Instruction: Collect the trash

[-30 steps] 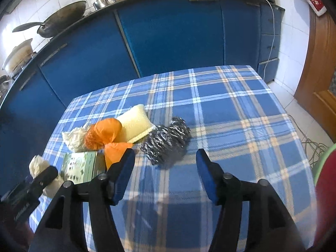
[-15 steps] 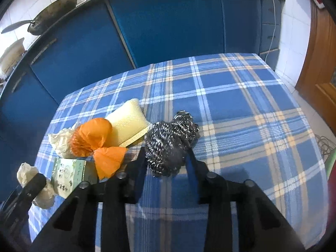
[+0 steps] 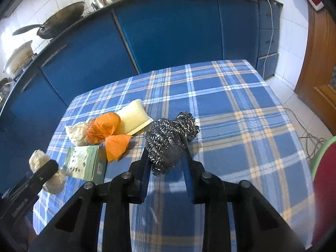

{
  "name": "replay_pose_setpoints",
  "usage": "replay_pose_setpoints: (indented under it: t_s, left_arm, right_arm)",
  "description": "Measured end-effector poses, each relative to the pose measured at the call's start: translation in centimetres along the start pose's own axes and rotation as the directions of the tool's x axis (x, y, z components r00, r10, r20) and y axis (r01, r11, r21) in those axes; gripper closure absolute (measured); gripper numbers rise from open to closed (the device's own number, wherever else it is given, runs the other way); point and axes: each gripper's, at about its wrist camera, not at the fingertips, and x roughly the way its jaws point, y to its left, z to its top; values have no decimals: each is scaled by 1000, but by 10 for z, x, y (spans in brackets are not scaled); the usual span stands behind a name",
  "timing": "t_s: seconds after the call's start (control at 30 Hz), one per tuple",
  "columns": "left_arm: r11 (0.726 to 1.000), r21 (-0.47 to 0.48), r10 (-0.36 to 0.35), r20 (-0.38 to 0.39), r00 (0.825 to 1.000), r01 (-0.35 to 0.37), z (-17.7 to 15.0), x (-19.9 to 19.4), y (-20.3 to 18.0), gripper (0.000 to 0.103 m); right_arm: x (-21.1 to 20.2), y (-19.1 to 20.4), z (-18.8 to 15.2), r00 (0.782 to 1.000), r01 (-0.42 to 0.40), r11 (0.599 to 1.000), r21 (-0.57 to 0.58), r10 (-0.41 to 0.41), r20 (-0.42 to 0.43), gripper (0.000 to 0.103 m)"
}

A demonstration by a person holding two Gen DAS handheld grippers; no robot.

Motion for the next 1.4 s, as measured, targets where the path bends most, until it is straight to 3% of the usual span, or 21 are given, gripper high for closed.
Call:
replay_pose_setpoints:
  t_s: [0.8,1.4]
  left_arm:
    - [989,103,-101,-8,995,102,-9,-25,-71,64]
    - [937,271,-202,-90,975,219,-32,-25,-175,64]
  right_arm:
    - [-94,-47,-43,994,68,997,32,-70,82,71]
    - [-149,-134,-75,978,151,972,182,-174,117,71]
